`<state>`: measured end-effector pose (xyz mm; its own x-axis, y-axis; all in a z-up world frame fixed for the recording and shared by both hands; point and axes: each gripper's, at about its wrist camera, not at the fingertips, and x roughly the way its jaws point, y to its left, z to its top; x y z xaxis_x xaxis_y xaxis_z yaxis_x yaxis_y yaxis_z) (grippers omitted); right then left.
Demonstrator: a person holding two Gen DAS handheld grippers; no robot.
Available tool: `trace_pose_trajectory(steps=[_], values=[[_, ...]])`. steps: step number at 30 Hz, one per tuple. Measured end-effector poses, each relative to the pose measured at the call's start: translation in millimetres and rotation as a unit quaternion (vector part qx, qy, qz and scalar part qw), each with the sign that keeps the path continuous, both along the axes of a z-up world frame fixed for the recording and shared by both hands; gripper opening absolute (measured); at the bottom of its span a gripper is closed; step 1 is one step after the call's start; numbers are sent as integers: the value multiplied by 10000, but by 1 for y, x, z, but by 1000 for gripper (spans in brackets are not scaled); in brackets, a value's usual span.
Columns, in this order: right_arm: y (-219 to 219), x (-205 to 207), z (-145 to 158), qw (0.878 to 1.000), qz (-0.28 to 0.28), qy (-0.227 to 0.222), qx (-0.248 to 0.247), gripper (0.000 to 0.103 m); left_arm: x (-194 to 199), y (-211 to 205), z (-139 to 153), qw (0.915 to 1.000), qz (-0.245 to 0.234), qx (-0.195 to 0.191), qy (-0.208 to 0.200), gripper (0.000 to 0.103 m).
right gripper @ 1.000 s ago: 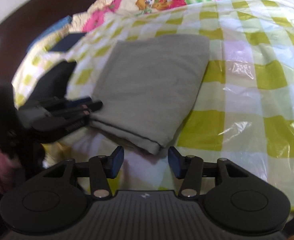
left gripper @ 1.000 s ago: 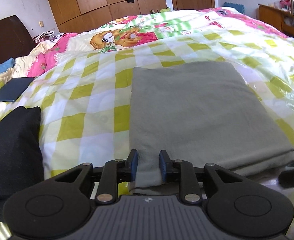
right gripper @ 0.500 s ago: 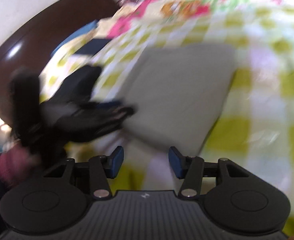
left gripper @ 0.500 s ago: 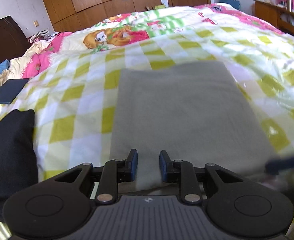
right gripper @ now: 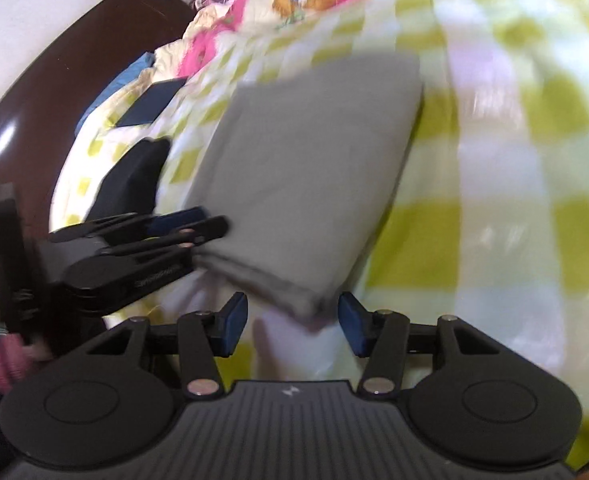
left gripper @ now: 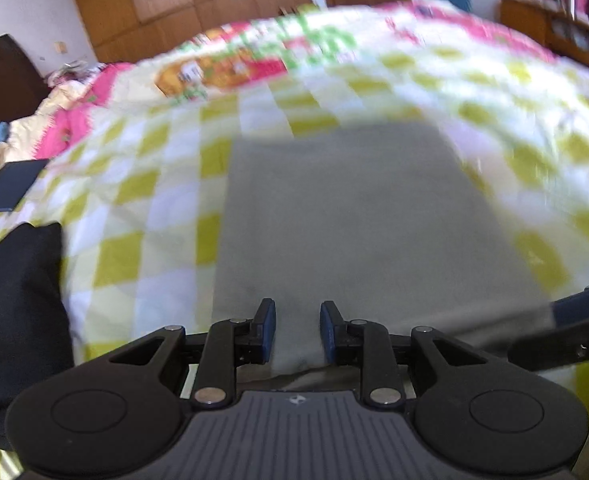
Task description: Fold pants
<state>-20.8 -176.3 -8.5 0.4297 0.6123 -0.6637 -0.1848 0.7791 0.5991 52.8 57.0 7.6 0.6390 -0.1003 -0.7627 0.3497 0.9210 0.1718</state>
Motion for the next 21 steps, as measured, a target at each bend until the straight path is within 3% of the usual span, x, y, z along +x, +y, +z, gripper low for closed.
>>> trace_pose_trajectory(steps=[4, 9, 13, 19, 20, 21], values=[[-18, -5, 15, 9993, -235, -220, 200, 52, -13, 8, 9, 9999, -140, -63, -54, 39], [-38, 22, 11, 9964, -764, -359, 66, 58, 7, 21, 29, 9981, 11, -569, -218, 46], [-32, 48, -9, 9961, -851, -50, 212, 58, 36, 19, 19, 9979, 112, -545, -334, 47], [-36, 64, -30, 9944, -836, -94, 643, 60, 61, 19, -13, 9986, 33, -529, 18, 58], [-38, 66, -32, 9939, -833, -85, 720, 59, 61, 21, -14, 9982, 81, -588, 43, 60], [-39, 67, -33, 9939, -815, -84, 737, 52, 62, 24, -14, 9974, 162, -688, 104, 60]])
